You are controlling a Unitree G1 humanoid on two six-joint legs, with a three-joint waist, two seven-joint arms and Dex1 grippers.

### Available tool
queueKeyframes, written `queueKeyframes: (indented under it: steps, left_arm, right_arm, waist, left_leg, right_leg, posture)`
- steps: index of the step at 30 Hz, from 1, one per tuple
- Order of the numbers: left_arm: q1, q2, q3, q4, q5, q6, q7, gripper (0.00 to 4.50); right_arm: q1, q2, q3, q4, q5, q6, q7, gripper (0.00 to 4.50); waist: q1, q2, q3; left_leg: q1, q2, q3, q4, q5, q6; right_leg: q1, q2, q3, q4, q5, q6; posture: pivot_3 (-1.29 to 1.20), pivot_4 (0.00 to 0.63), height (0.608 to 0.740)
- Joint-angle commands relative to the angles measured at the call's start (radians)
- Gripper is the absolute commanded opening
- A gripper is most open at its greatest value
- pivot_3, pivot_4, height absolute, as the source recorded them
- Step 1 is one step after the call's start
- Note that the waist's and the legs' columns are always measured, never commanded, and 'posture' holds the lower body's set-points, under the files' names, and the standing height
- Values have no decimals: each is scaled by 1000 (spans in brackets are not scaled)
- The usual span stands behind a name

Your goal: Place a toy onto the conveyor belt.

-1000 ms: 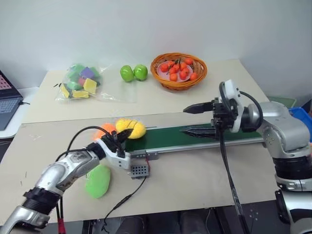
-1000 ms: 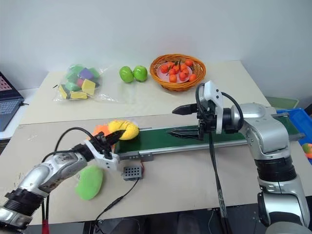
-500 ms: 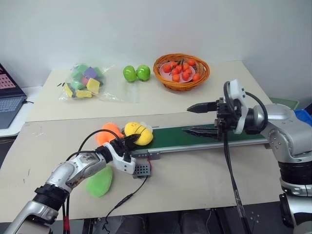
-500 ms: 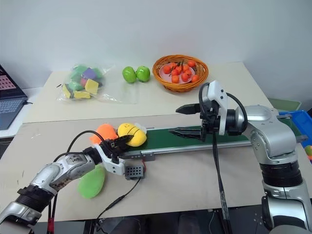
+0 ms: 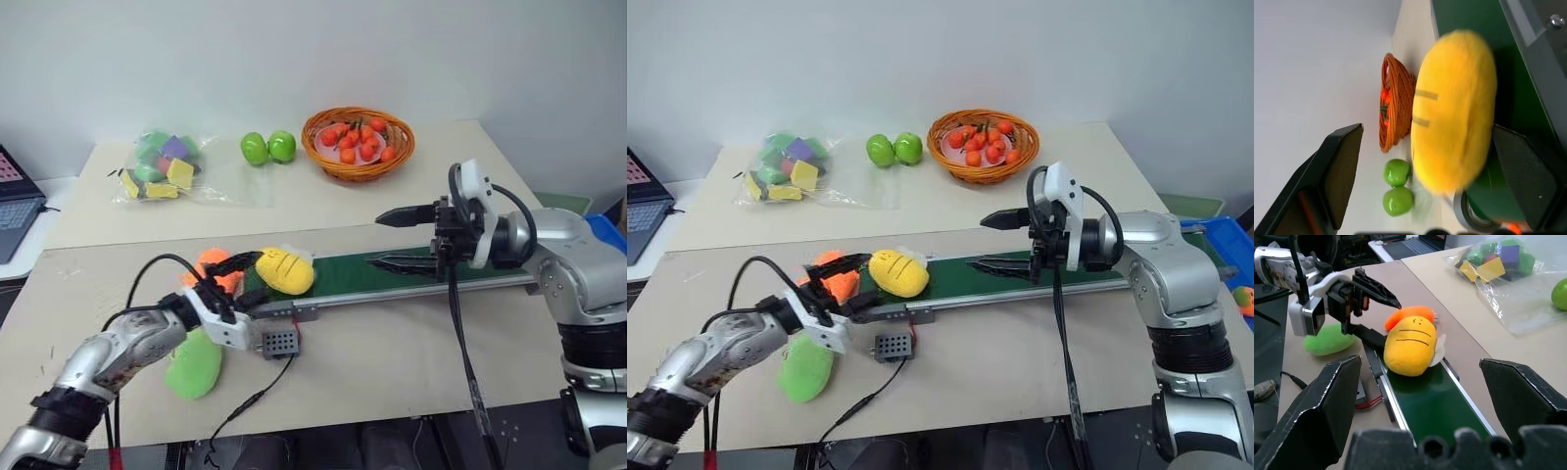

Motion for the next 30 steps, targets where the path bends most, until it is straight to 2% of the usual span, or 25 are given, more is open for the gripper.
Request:
queueKeyframes:
  steps: [1, 7, 10, 12, 14, 18, 22, 25, 30]
  left_arm:
    - [14, 26, 92, 2, -114, 55, -54, 4469]
    - [-27, 2, 194, 43, -220, 172, -86, 4469]
    - [-59, -54, 192, 12, -442, 305, -238, 4469]
    - [-64, -100, 174, -101, -739, 580, -415, 4469]
    - [-76, -114, 182, -195, -939, 801, -507, 4469]
    - [-181, -27, 233, -324, -1255, 1215, -617, 4469]
    - [-233, 34, 270, -371, -1406, 1411, -660, 4469]
    - [-272, 63, 307, -373, -1478, 1478, -709, 4469]
    - [-300, 125, 243, -339, -1358, 1421, -799, 4469]
  right_arm:
    - [-21, -14, -18, 1, 1, -33, 15, 4500]
    - [-23, -22, -20, 15, -2, -41, 21, 4500]
    - [-23, -31, -28, 19, -2, -41, 24, 4500]
    - [-18, -42, -40, 21, -1, -38, 23, 4500]
    - [-12, -52, -50, 22, 2, -36, 21, 4500]
    - [26, -99, -91, 18, 6, -27, 15, 4500]
    - [50, -127, -114, 12, 14, -22, 11, 4500]
    - [80, -158, -144, 1, 24, -13, 13, 4500]
    - [126, -206, -203, -5, 27, -17, 7, 4500]
  waist:
    - [0, 0, 0]
    - [-2, 0, 0]
    - [1, 0, 0]
    - [0, 0, 0]
    - [-3, 0, 0]
    - [-7, -1, 1]
    - [-19, -1, 1]
    - [-23, -1, 1]
    - [-16, -1, 1]
  left_leg:
    - [0, 0, 0, 0, 0, 0]
    - [0, 0, 0, 0, 0, 0]
    - [0, 0, 0, 0, 0, 0]
    - [-1, 0, 0, 1, 0, 1]
    - [-2, 0, 0, 3, -1, 2]
    - [-3, -1, 0, 6, -2, 4]
    - [-1, 0, 0, 5, -2, 4]
    - [0, 0, 1, 5, -3, 3]
    - [0, 0, 2, 5, -2, 3]
  right_leg:
    - [0, 0, 0, 0, 0, 0]
    - [0, 0, -1, 0, 0, 0]
    - [0, 0, -1, 0, 0, 0]
    - [0, 0, -1, 1, 0, 0]
    - [0, 0, -1, 1, 0, 0]
    - [0, 0, -1, 2, 0, 1]
    - [1, 0, -1, 2, 0, 1]
    - [1, 0, 0, 1, 0, 1]
    - [1, 1, 0, 0, 0, 0]
  posture:
    - [0, 150, 740]
    - [0, 150, 740]
    - [0, 150, 740]
    - [0, 150, 740]
    - [0, 150, 740]
    - [0, 150, 740]
    - [0, 150, 740]
    - [0, 150, 740]
    - [0, 150, 740]
